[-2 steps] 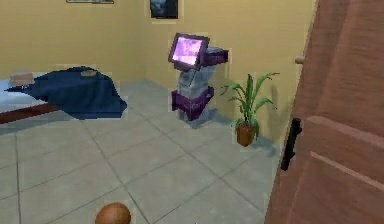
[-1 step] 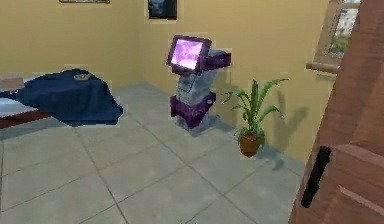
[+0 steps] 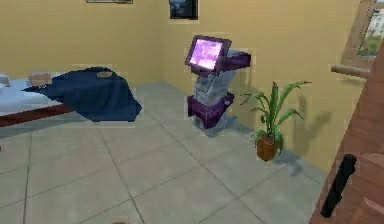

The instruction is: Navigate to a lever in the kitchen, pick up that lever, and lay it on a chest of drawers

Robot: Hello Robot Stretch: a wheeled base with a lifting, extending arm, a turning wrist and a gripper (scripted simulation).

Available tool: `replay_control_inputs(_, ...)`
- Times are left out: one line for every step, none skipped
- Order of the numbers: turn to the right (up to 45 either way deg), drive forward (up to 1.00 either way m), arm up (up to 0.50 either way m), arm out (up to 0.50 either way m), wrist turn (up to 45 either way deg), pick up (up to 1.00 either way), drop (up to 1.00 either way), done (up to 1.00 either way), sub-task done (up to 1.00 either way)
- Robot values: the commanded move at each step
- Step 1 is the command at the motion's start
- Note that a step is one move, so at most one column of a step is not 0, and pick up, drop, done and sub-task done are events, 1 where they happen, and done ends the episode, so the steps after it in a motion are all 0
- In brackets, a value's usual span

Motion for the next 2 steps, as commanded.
replay_control_inputs(0.0,0.85,0.0,0.0,0.0,0.0,0.0,0.0,0.0)
replay_control_inputs(-3.0,0.0,0.0,0.0,0.0,0.0,0.0,0.0,0.0)
